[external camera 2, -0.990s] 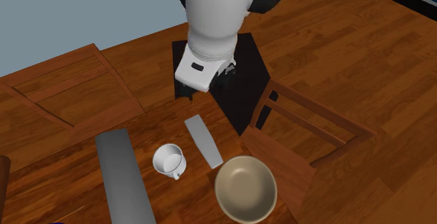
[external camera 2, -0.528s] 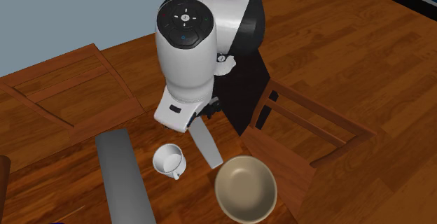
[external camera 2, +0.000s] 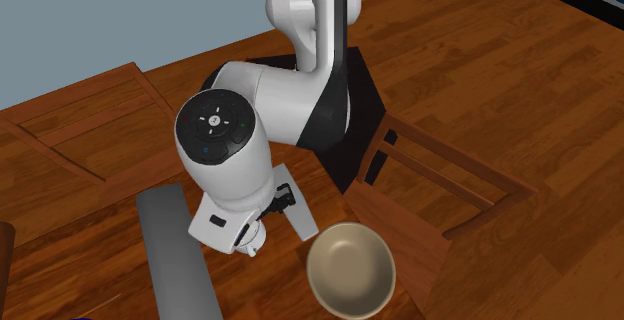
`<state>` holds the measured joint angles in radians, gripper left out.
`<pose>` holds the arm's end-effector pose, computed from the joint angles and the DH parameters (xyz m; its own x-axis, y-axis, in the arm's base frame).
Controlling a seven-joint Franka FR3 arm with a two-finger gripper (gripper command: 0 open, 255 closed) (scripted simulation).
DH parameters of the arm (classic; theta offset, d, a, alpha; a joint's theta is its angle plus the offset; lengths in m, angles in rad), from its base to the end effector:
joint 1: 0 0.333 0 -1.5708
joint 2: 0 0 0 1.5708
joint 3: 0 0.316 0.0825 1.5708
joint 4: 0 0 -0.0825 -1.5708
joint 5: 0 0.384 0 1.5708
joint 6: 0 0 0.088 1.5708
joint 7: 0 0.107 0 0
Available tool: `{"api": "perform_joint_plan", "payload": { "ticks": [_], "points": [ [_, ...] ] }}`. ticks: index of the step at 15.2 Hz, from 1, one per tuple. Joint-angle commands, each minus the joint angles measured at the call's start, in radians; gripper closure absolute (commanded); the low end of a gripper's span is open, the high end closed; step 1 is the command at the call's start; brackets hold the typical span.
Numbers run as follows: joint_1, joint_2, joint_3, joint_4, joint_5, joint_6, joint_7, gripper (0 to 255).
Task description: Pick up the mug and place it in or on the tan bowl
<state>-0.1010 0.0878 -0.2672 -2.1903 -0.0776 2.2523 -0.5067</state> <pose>0.5039 -0.1958 0.3463 0.9807 0.1855 -0.0620 0.1892 -0.9801 0.0596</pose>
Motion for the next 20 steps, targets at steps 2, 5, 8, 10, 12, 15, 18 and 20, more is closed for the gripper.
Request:
{"api": "perform_joint_plan", "payload": {
  "ticks": [2,5,8,10,12,15,18,20],
  "points": [
    [-0.003,0.035,0.000,-0.005,0.011,0.041,-0.008,0],
    [-0.006,0.060,0.000,-0.018,0.018,0.080,-0.013,0],
    [-0.008,0.074,0.001,-0.024,0.022,0.100,-0.015,0],
    [-0.008,0.074,0.001,-0.024,0.022,0.100,-0.015,0],
    [-0.008,0.074,0.001,-0.024,0.022,0.100,-0.015,0],
    [-0.008,0.074,0.001,-0.024,0.022,0.100,-0.015,255],
    [-0.008,0.074,0.001,-0.024,0.022,0.100,-0.015,255],
    [-0.008,0.074,0.001,-0.024,0.022,0.100,-0.015,255]
  ]
}}
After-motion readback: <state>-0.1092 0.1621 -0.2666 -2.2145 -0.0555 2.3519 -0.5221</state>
